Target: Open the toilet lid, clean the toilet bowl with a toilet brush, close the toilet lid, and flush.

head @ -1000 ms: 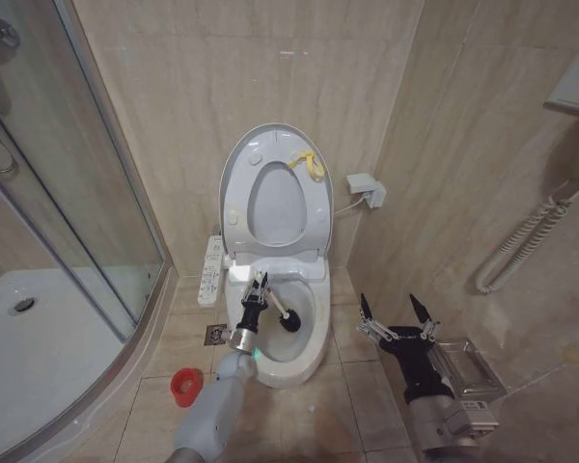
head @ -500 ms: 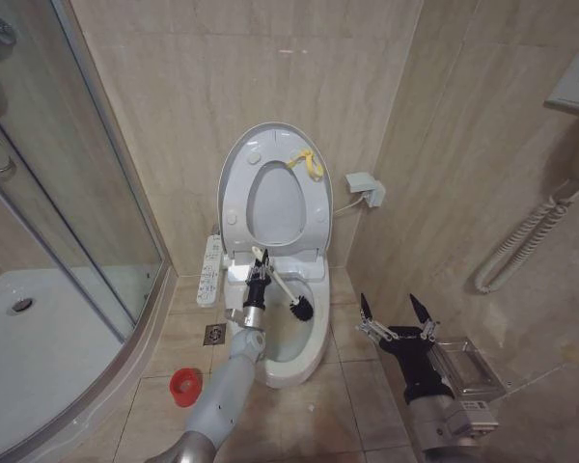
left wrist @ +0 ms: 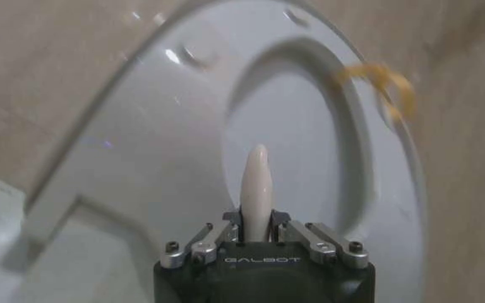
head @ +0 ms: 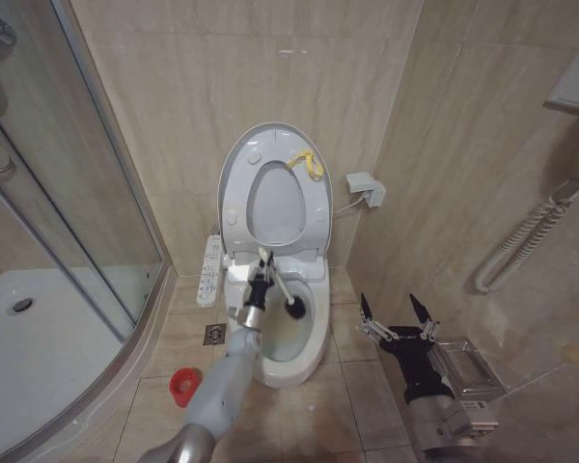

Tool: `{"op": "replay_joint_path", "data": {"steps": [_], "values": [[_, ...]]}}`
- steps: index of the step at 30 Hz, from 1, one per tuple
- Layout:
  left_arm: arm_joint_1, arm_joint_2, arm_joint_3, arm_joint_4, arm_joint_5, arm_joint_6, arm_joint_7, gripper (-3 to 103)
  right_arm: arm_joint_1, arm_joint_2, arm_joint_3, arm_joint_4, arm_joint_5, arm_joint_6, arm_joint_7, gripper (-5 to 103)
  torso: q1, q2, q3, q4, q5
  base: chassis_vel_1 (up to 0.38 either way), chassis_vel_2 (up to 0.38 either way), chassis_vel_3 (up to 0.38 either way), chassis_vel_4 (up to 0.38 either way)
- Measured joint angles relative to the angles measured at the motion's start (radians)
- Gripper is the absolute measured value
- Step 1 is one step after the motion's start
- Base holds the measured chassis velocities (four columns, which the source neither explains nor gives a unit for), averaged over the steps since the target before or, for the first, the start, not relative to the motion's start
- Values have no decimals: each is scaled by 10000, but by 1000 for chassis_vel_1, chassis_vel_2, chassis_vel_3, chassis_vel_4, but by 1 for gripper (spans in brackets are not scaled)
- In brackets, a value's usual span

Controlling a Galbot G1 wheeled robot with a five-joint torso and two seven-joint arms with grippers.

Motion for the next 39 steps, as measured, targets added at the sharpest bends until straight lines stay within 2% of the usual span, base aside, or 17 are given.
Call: {"op": "replay_joint_path", "data": {"steps": [4,11,17,22,26,31,39], "values": [[-70,1,-9,72,-407,29,-5,21,0,0,0,0,0,0,0,100,0,0,0,3,-1,0,0,0,0],[820,6,176,-24,-774,380,153,21,0,-1,0,0,0,0,0,100,0,0,0,7,0,0,0,0,0],[1305,9,252,-571,-1637,596,205,21,0,0,0,0,0,0,0,100,-1,1,0,3,1,0,0,0,0],[1506,11,329,-1132,-2091,808,-75,21,0,0,0,0,0,0,0,100,-1,0,0,3,2,0,0,0,0],[2070,12,558,-1994,-2659,1258,-571,21,0,0,0,0,0,0,0,100,-2,1,-1,6,2,0,0,0,0],[2565,13,660,-2519,-2802,1422,-893,21,0,0,0,0,0,0,0,100,-2,1,-1,9,2,0,0,0,0],[3381,13,807,-3922,-3073,1716,-2032,23,0,0,0,0,0,0,0,100,-1,0,2,1,0,0,0,0,0]]}}
